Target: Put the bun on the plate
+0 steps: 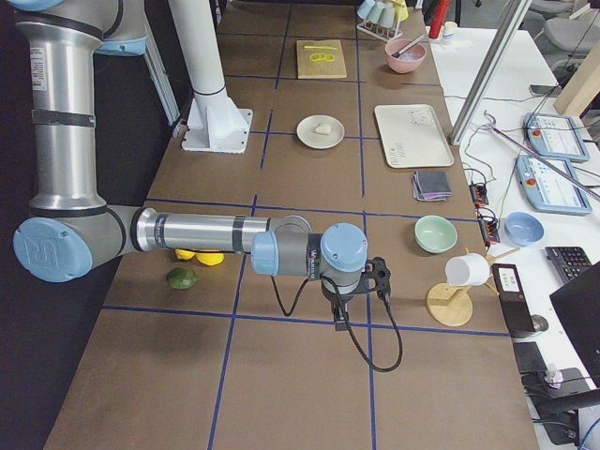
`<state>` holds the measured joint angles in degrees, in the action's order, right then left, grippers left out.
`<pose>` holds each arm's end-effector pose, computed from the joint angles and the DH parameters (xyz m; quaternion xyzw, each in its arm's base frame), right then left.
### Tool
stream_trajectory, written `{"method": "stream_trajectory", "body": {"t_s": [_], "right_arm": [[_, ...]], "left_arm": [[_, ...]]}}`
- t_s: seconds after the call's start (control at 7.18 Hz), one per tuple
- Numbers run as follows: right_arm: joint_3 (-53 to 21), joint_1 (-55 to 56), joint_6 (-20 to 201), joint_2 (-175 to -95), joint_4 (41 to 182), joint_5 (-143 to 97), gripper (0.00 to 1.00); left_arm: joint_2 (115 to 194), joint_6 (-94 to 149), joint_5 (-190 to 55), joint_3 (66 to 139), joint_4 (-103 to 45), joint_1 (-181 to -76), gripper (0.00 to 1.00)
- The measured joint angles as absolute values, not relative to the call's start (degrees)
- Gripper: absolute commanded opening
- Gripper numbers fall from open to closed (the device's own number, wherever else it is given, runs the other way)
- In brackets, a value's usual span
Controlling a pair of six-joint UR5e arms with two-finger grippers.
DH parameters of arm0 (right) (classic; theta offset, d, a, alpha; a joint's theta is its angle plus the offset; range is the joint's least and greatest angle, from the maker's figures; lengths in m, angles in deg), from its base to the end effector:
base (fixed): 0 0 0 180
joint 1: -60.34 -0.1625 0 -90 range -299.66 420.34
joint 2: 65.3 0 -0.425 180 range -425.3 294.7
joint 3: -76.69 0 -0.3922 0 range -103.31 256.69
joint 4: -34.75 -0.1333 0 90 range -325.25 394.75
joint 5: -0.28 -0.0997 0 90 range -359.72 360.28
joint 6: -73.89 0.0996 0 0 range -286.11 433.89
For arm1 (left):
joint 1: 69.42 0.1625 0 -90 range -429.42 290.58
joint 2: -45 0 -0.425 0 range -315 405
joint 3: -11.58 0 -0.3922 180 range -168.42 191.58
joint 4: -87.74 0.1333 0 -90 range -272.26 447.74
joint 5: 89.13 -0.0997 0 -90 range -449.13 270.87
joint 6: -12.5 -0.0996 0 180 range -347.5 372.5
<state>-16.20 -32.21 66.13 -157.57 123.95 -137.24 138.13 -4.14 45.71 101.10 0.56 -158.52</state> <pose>0.0810 -0.4735 0.6477 0.0475 -0.4002 -0.0466 0.9140 -0.0550 -0.5154 0.6397 0.0509 0.3780 0.1404 0.9137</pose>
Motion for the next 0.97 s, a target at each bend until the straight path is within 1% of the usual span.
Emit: {"method": "stream_trajectory", "body": {"t_s": [0.42,0.97], "right_arm": [[-15.94,-32.20,66.14,-157.59,123.96,-137.01,1.00],[-15.70,-32.21,66.16,-157.68,124.03,-137.00,1.00]], "left_arm": [[135.42,1.13,47.21,101.20,-0.38,-160.29,1.00],[135.00,3.13,47.26,101.30,-0.25,-160.39,1.00]]}}
